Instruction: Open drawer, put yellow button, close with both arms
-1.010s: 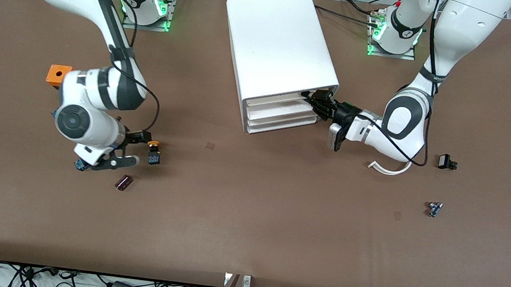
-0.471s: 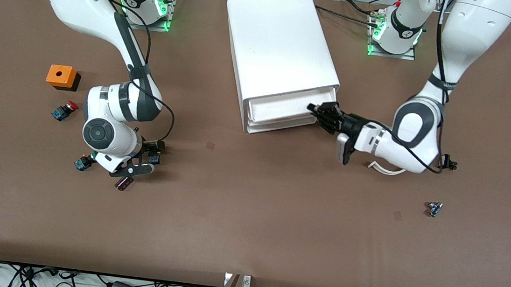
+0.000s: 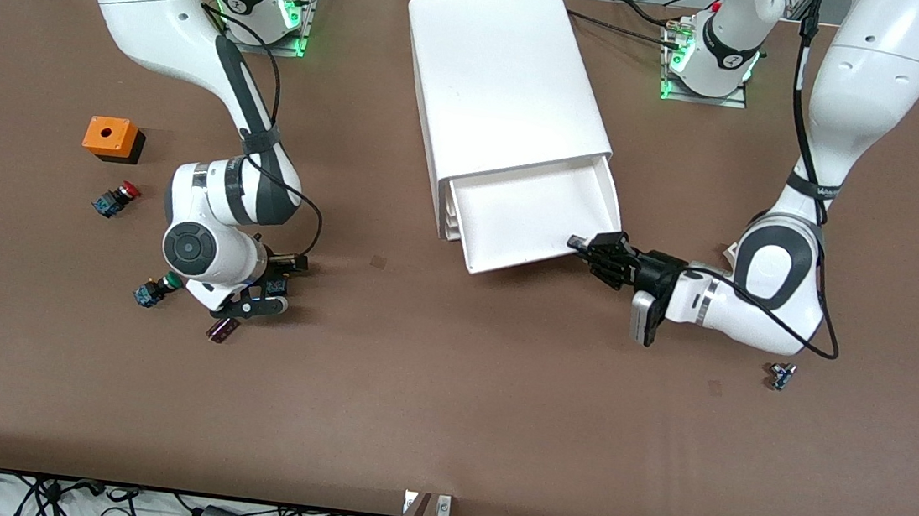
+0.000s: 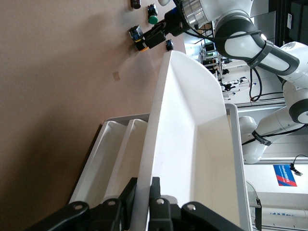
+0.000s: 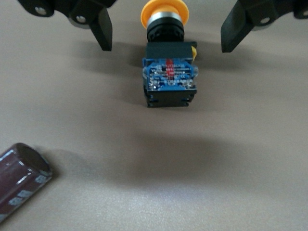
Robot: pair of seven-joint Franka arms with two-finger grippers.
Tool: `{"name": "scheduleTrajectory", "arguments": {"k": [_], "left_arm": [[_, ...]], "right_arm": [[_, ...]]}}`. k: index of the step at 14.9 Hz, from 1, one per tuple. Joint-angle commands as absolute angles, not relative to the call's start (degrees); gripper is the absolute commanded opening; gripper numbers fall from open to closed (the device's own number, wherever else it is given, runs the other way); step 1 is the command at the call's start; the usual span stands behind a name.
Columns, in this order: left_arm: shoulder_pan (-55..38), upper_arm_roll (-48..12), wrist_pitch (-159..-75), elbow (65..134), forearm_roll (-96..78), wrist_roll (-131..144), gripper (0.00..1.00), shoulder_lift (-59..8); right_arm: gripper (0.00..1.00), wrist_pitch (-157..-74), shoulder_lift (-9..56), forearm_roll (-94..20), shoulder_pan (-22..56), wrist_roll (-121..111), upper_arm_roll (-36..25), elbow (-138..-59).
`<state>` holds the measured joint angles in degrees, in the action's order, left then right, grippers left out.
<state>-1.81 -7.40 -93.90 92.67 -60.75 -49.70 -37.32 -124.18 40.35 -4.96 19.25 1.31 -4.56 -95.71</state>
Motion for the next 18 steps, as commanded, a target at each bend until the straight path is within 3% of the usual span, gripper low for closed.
{"name": "scheduleTrajectory", "arguments": {"k": [1,2,5,6,7,8,15,18], "left_arm": [[-1.7,-6.4,-94.7,88.7,-58.7,-48.0,0.01,-40.3],[-1.4,-6.3,-94.7,88.7,-58.6,-48.0,0.01,-40.3],[-1.1,-6.3,-94.7,88.7,-58.6,-48.0,0.01,-40.3],[-1.1,-6.3,-94.7,88.7,-58.7,-48.0,0.06,-40.2],[-1.1,-6.3,-94.7,88.7,-58.7,-47.9,0.53,-39.9],[-0.9,-6.3,-94.6,88.7,-58.7,-48.0,1.0,-39.8],[0.2,-6.3,-91.0,88.5,-58.2,-24.2,1.0,-33.6],[0.1,-6.5,-89.7,84.7,-46.4,-9.5,1.0,-30.9]], "right_arm": [[0.86,-124.6,41.7,-5.7,19.7,1.9,-4.7,-94.7],[0.77,-124.6,41.9,-5.7,19.6,1.8,-4.7,-94.6],[0.25,-123.9,41.9,-5.8,19.6,1.4,-4.8,-92.3],[0.13,-123.7,41.7,-5.9,19.5,1.4,-4.8,-91.8],[0.03,-123.5,41.3,-5.9,19.3,1.8,-4.9,-91.4],[0.0,-122.6,41.2,-5.9,19.2,1.8,-4.9,-90.4],[0.0,-99.9,40.4,-5.8,19.7,2.8,-4.8,-67.3],[0.0,-93.4,38.9,-5.8,20.8,4.2,-3.7,-61.6]]}}
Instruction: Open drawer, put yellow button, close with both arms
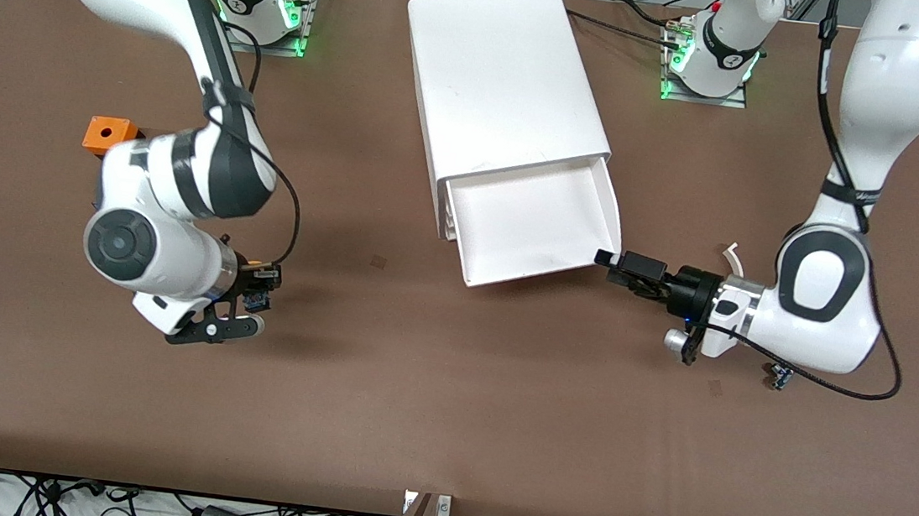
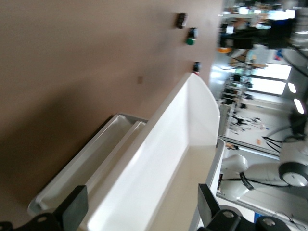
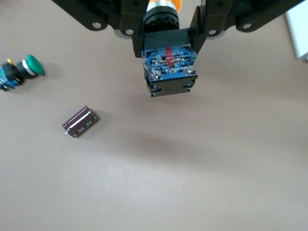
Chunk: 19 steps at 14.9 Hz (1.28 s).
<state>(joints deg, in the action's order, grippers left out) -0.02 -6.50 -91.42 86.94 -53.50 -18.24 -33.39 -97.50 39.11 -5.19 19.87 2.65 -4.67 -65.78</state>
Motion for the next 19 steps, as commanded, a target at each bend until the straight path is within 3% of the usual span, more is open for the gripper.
{"name": "scheduleTrajectory", "arguments": {"k": [1,3,10,13,19], "left_arm": [[0.0,-6.4,-86.7,81.7,-39.2,-6.7,1.0,-30.9],[0.0,-6.3,-85.2,77.0,-26.4,-5.7,1.0,-31.1],[-0.2,-6.2,-86.1,72.3,3.1,-5.6,1.0,-33.3],[1.6,-6.3,-91.7,71.0,4.2,-6.2,1.0,-36.5],[1.6,-6.3,-92.3,71.5,4.3,-5.5,1.0,-37.0]], "right_arm": [[0.0,-92.4,37.9,-5.8,21.5,4.8,-3.4,-61.1],[0.0,-92.3,35.2,-5.8,23.5,8.3,-1.9,-61.1],[0.0,-97.6,35.7,-5.6,36.4,28.6,-0.2,-56.4],[0.0,-100.5,37.3,-5.2,41.5,33.2,-0.7,-56.4],[0.0,-112.1,41.1,-5.4,44.3,38.2,-0.3,-56.3]]}}
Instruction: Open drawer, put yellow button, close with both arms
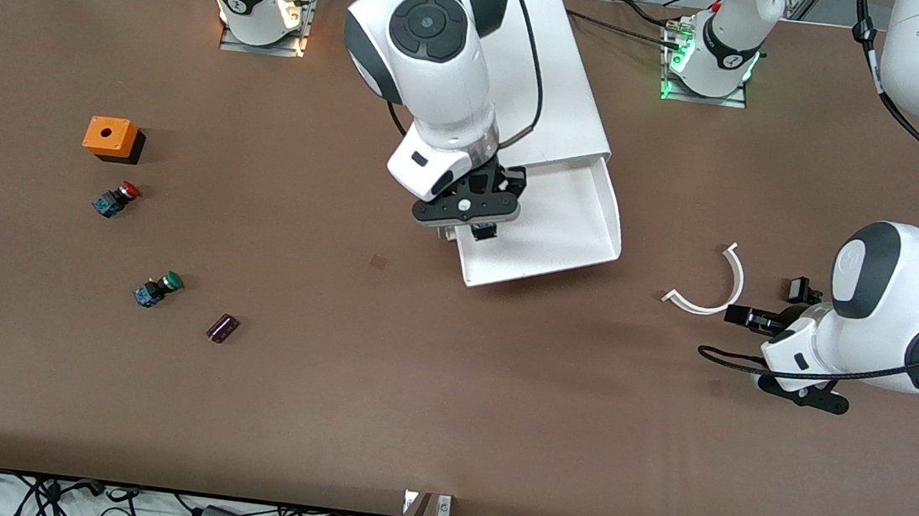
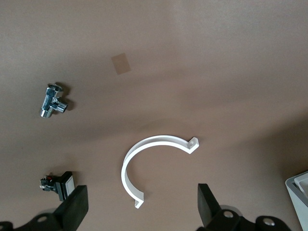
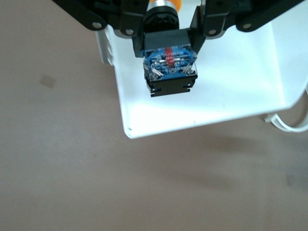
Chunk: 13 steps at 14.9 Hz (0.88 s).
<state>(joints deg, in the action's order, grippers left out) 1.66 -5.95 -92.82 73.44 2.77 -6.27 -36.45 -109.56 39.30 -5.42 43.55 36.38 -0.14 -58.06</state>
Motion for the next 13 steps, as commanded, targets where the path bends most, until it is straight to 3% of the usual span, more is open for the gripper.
{"name": "scheduleTrajectory", "arguments": {"k": [1,11,13], "left_arm": [[1.5,-6.3,-92.3,71.5,4.4,-5.5,1.0,-37.0],[1.2,-6.3,-92.3,71.5,4.3,-5.4,1.0,-36.8],[1.0,-6.3,-92.3,71.5,4.4,-5.4,1.0,-36.8]], "right_arm": [[0.0,-113.9,42.1,-5.4,44.8,38.3,-0.3,-56.3],[0.0,-115.0,45.3,-5.1,48.2,39.6,-0.8,-56.5],[0.06,-115.0,45.8,-4.3,48.9,39.6,-0.8,-56.5]]}}
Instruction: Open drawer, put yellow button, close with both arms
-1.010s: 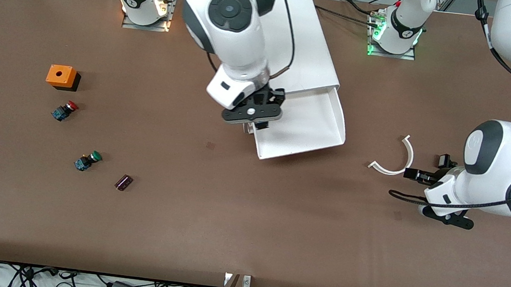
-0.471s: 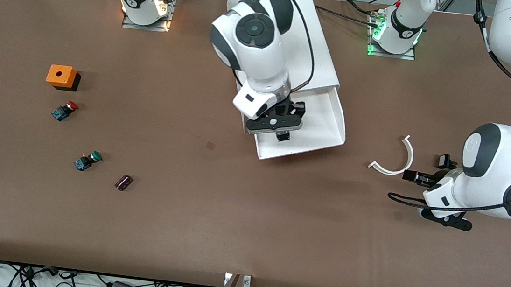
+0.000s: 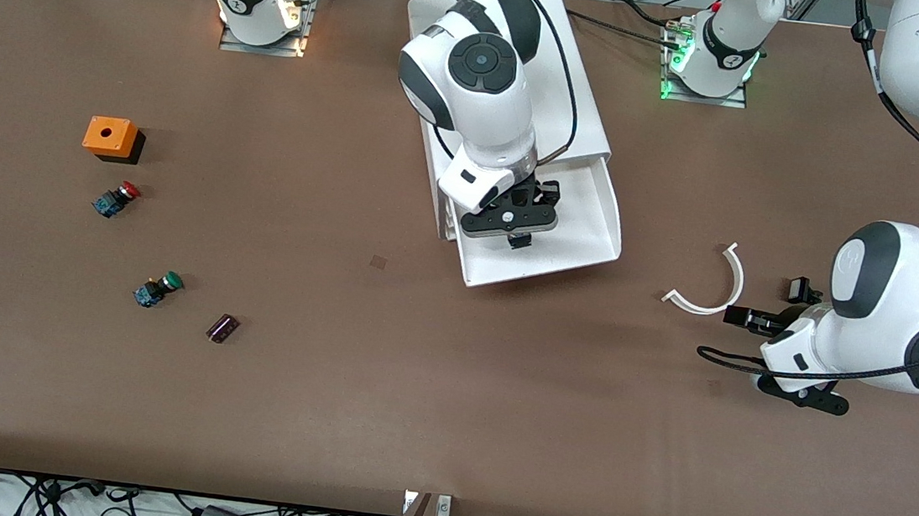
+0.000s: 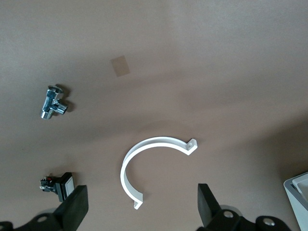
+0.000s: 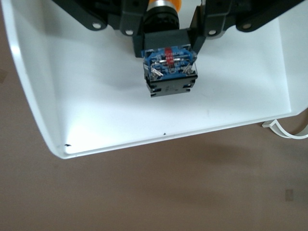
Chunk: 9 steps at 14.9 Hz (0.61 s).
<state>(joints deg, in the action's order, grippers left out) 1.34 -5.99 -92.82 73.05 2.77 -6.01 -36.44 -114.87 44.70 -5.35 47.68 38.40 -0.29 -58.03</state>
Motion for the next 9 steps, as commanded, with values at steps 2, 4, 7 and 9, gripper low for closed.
{"name": "scheduleTrajectory", "arguments": {"k": [2,4,7,9], "left_arm": [[1.2,-6.3,-92.3,71.6,4.3,-5.4,1.0,-36.9],[1.5,-6.3,-92.3,71.7,4.3,-5.4,1.0,-36.9],[1.2,-6.3,-92.3,71.6,4.4,-5.4,1.0,-36.9],[0.9,-6.3,-92.3,71.6,4.3,-5.4,1.0,-36.8]], "right_arm": [[0.26,-115.0,45.9,-4.1,49.0,39.6,-0.8,-56.5],[0.75,-115.0,45.8,-4.0,49.7,39.6,-0.9,-56.5],[1.0,-115.0,45.6,-3.9,49.5,39.6,-1.1,-56.3],[1.0,-114.9,45.4,-3.9,49.2,40.1,-1.1,-56.3]]}}
